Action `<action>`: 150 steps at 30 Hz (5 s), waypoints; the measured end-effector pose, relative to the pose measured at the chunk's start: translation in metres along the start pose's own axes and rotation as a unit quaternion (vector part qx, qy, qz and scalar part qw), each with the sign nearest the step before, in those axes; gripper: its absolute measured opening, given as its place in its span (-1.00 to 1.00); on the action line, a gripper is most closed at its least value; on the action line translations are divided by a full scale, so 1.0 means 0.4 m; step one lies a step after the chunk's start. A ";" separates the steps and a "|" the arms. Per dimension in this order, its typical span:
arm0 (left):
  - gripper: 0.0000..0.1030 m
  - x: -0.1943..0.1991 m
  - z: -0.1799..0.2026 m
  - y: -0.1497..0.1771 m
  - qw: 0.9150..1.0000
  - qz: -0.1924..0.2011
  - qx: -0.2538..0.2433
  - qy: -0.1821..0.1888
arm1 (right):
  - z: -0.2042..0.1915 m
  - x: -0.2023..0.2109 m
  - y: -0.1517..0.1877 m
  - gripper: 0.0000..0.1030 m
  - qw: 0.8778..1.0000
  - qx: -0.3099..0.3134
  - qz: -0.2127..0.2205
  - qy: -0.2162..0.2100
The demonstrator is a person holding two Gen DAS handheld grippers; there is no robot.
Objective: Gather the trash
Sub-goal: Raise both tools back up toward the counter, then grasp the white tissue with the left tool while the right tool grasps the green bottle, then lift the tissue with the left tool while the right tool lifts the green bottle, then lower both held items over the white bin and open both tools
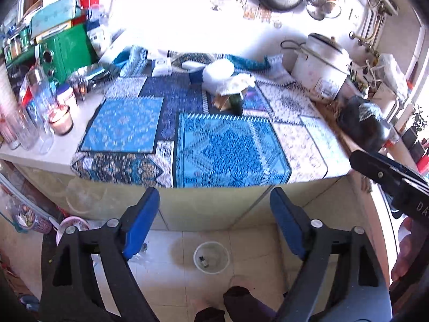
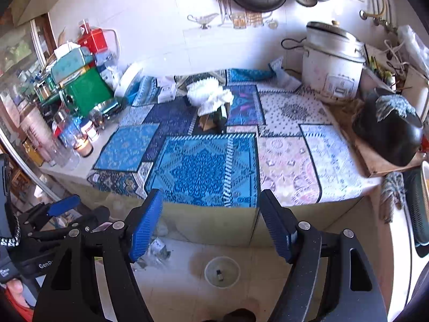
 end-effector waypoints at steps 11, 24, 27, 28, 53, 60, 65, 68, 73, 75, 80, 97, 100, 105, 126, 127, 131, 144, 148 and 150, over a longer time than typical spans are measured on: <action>0.64 0.008 0.042 -0.208 0.999 0.044 0.002 -0.019 | 0.057 0.015 -0.150 0.38 0.999 0.008 0.033 -0.010; 0.64 -0.195 0.093 -0.485 0.997 0.012 0.066 -0.032 | 0.204 -0.131 -0.430 0.38 0.997 0.057 0.002 -0.048; 0.64 -0.262 0.113 -0.530 0.997 -0.003 0.073 -0.035 | 0.250 -0.176 -0.473 0.38 0.997 0.057 -0.009 -0.056; 0.64 -0.285 0.120 -0.542 0.997 -0.008 0.072 -0.035 | 0.265 -0.190 -0.485 0.38 0.997 0.054 -0.012 -0.057; -0.05 -0.728 0.165 -0.723 0.988 -0.148 -0.041 0.027 | 0.388 -0.472 -0.562 0.38 0.990 -0.070 -0.123 -0.027; -0.76 -0.682 0.113 -0.725 0.988 -0.139 -0.007 0.065 | 0.304 -0.537 -0.540 0.38 0.987 -0.039 -0.151 -0.047; -0.81 -0.610 0.055 -0.717 0.991 -0.117 0.022 0.069 | 0.222 -0.584 -0.522 0.37 0.983 -0.014 -0.169 -0.075; -0.81 -0.570 0.019 -0.710 0.992 -0.104 0.034 0.066 | 0.179 -0.622 -0.510 0.18 0.979 -0.005 -0.183 -0.088; -0.82 -0.532 -0.026 -0.694 0.994 -0.092 0.041 0.047 | 0.122 -0.696 -0.482 -0.09 0.969 0.007 -0.222 -0.106; -0.82 -0.525 -0.045 -0.685 0.994 -0.092 0.044 0.043 | 0.102 -0.714 -0.474 -0.10 0.967 0.015 -0.229 -0.114; -0.82 -0.530 -0.070 -0.661 0.993 -0.100 0.051 0.035 | 0.068 -0.739 -0.476 -0.10 0.965 0.025 -0.230 -0.122; -0.82 -0.481 -0.010 -0.631 0.996 -0.082 0.028 0.022 | 0.138 -0.680 -0.415 -0.61 0.970 0.036 -0.220 -0.095; -0.82 -0.472 0.020 -0.625 0.996 -0.077 0.031 0.022 | 0.178 -0.653 -0.405 -0.61 0.972 0.031 -0.214 -0.088; -0.81 -0.444 0.077 -0.604 0.998 -0.056 0.041 0.011 | 0.230 -0.574 -0.398 -0.61 0.977 0.034 -0.190 -0.094; -0.82 -0.225 0.124 -0.421 0.998 0.007 0.056 0.000 | 0.219 -0.249 -0.312 -0.61 0.991 0.055 -0.071 -0.095; -0.82 -0.215 0.121 -0.407 0.999 0.008 0.050 0.003 | 0.211 -0.237 -0.300 -0.61 0.992 0.052 -0.066 -0.092; -0.82 -0.180 0.102 -0.336 1.000 0.001 0.027 0.013 | 0.173 -0.201 -0.237 -0.61 0.995 0.031 -0.059 -0.080; -0.82 -0.146 0.027 -0.010 0.998 -0.061 -0.008 0.029 | 0.040 -0.158 0.044 -0.61 0.994 -0.008 -0.095 -0.057; -0.82 -0.184 0.012 0.076 0.994 -0.102 -0.005 0.035 | 0.024 -0.180 0.120 -0.61 0.991 -0.016 -0.125 -0.052; -0.82 -0.210 0.007 0.115 0.992 -0.121 -0.005 0.035 | 0.023 -0.198 0.155 -0.61 0.989 -0.019 -0.141 -0.051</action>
Point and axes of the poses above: each gripper's, at about its wrist camera, not at the fingertips, and x roughly against the way its jaws point, z to its right, y to its underside, the point moved 3 cm from there along -x, roughly the way its jaws point, and after that the axes turned 11 degrees about -z, right-handed, at the moved point
